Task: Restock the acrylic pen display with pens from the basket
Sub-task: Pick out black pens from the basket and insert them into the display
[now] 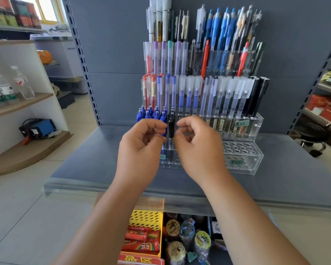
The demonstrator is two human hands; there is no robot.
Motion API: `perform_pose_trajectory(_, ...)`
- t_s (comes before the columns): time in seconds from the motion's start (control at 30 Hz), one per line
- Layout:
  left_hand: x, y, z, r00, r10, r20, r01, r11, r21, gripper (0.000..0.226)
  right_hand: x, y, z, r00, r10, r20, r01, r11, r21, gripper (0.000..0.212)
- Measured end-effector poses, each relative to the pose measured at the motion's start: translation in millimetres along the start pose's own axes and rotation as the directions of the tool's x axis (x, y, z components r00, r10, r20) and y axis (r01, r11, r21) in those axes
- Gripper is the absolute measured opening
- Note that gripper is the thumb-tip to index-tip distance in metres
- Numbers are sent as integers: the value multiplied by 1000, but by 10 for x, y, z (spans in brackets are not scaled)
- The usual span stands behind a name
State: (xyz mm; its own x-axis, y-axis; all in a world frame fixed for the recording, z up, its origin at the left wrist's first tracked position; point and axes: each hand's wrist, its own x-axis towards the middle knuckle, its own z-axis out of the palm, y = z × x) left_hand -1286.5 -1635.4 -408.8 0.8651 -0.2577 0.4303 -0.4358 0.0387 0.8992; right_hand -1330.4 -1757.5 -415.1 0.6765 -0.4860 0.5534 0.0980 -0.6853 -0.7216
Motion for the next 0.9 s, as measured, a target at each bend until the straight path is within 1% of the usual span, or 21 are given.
perform_pose_trajectory(0.07, -68, 69, -35, 1000, -4, 23, 3, 999, 51, 35, -124, -86, -82, 999, -23, 47, 24, 999, -30, 16)
perform_pose_trajectory(0.2, -260, 172, -126, 999, -5, 52, -3, 989, 148, 33, -485, -215, -204, 993, -20, 116, 28, 997, -71, 18)
perform_pose_trajectory(0.3, -540, 138, -159, 992, -4, 127, -23, 977, 211, 35, -785, -225, -240, 983, -8, 181, 29, 993, -112, 18)
perform_pose_trajectory(0.4, -934, -87, -163, 978, -109, 178, 60, 964, 258, 36, -1149, -122, -220, 968, 71, 242, -34, 987, -156, 21)
perform_pose_trajectory(0.47, -1217, -297, -186, 968, -176, 179, 115, 944, 308, 28, -1436, 0, -144, 947, 155, 283, -92, 971, -222, 20)
perform_pose_trajectory(0.6, -1753, -716, -266, 946, -264, 189, 162, 888, 430, 18, -2021, 318, 34, 893, 308, 327, -216, 932, -290, 21)
perform_pose_trajectory(0.73, -2221, -1083, -300, 909, -355, 217, 201, 831, 518, 17, -2484, 610, 149, 829, 374, 416, -248, 912, -327, 15)
perform_pose_trajectory(0.8, -2408, -1259, -306, 887, -406, 217, 240, 810, 534, 18, -2674, 736, 191, 785, 413, 461, -260, 896, -359, 16)
perform_pose_trajectory(0.9, -2613, -1507, -332, 845, -491, 212, 292, 756, 586, 21, -2936, 924, 268, 748, 431, 505, -275, 894, -355, 19)
